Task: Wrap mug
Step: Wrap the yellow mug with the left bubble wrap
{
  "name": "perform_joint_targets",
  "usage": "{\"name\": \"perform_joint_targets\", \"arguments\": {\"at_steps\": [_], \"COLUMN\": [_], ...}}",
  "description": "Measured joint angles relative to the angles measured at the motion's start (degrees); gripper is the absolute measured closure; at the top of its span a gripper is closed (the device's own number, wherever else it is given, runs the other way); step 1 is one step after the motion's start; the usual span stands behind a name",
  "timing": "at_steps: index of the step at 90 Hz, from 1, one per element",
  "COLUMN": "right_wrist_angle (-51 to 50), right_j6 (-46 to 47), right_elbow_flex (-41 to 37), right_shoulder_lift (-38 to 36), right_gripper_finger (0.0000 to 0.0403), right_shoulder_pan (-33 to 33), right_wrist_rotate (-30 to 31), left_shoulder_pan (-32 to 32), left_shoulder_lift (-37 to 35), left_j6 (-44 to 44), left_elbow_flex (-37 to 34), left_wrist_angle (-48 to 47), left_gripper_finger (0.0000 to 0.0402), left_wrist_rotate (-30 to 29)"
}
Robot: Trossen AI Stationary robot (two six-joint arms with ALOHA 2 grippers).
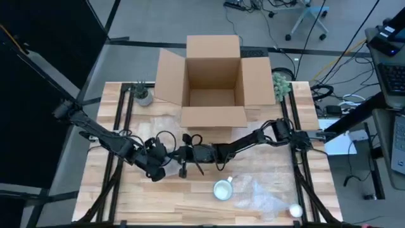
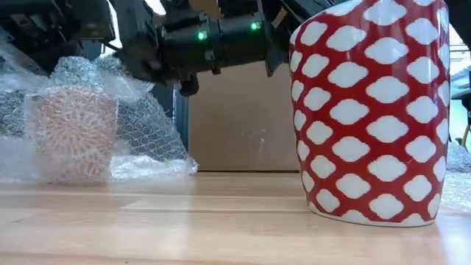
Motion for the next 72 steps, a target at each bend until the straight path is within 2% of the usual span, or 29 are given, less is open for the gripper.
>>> {"name": "perform_joint_targets", "arguments": {"at_steps": [22,51,72], "right_wrist_angle": [0.75,-0.29,-0.13], "right_j6": [3.01,1.18,1.16], "right_elbow_flex": [0.78,0.88,0.92], "right_shoulder_lift": [4.10,4.22,4.22], "right_gripper_finger": [0.0403,0.0403,0.0403], "right_shoulder_pan": [-0.29,-0.28,-0.17], "right_wrist_rotate": [0.21,-0.04,-0.67], "left_shoulder_pan": [1.64,1.65,0.94], "left_shoulder_lift": [0.07,0.09,-0.78], "left_j6": [0.23,-0.24,0.57], "left_elbow_flex": [-0.15,-0.04,3.12], "left_wrist_angle": [0.97,1.28,-2.63], "left_gripper_finger": [0.0400,0.0400,0.0400], "left_wrist_rotate": [0.10,1.07,2.89]}}
